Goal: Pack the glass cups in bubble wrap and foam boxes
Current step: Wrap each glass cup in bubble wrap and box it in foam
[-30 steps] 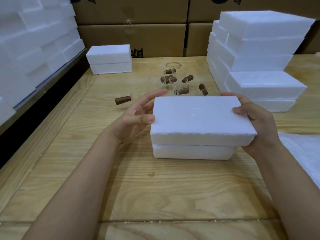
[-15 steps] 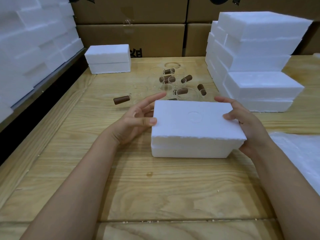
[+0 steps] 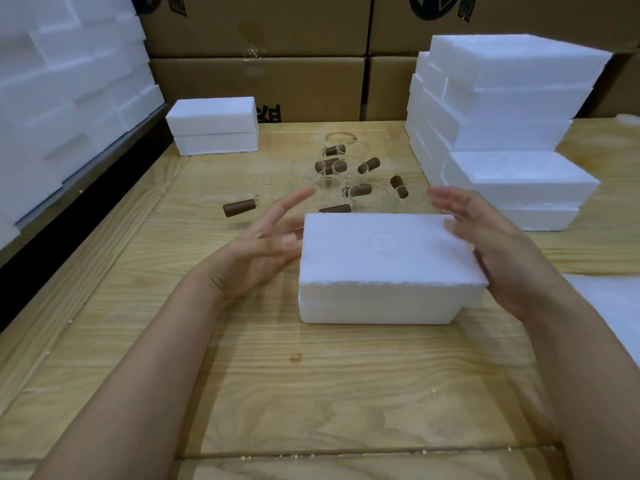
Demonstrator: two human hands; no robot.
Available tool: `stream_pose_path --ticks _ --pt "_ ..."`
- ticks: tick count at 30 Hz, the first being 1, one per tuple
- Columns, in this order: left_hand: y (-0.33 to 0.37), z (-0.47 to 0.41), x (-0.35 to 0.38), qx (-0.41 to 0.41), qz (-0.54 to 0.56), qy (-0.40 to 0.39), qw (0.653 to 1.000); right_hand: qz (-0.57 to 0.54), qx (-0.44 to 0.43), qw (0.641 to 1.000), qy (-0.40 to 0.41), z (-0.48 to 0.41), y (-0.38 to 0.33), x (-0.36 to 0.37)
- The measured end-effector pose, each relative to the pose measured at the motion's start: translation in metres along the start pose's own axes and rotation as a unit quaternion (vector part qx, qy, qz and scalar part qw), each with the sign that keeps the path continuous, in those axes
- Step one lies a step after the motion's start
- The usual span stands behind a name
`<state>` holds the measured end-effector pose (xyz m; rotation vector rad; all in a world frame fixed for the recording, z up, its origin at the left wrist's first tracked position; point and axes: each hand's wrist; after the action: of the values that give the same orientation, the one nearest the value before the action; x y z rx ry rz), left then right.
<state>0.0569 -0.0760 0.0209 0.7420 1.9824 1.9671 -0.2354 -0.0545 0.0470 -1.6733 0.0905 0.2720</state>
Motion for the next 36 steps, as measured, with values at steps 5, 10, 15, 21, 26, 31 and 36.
stream_pose_path --ticks 5,10,15,21,26,31,36 --pt "0.000 0.016 -0.005 0.015 -0.071 -0.008 0.997 0.046 -0.016 0.995 0.082 0.012 -0.002 -0.016" --pt "-0.018 0.030 0.005 -0.007 -0.228 -0.046 0.973 0.003 0.025 1.000 -0.002 0.019 0.021 0.005" --pt "-0.025 0.027 0.010 0.036 -0.301 0.014 0.953 -0.044 0.040 0.998 -0.016 0.019 0.023 0.008" --pt "-0.027 0.028 0.010 0.060 -0.353 0.037 0.933 -0.047 0.031 0.998 -0.028 0.018 0.023 0.006" --pt "-0.027 0.026 0.011 0.084 -0.342 0.054 0.934 -0.062 0.026 0.997 -0.038 0.020 0.028 0.004" --pt "-0.022 0.024 0.009 0.077 -0.281 0.054 0.955 -0.145 0.007 0.988 -0.045 0.016 0.024 0.007" --pt "-0.012 0.021 0.005 0.050 -0.225 0.058 0.971 -0.221 0.006 0.973 -0.070 0.014 0.019 0.005"
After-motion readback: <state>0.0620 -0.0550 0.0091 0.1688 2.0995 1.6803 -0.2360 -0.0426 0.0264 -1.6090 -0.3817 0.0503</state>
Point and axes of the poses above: each hand's wrist, its own z-axis away from the middle knuckle, its own x-axis out of the palm, y = z × x, and after that the axes turned 5 degrees about z, right-handed
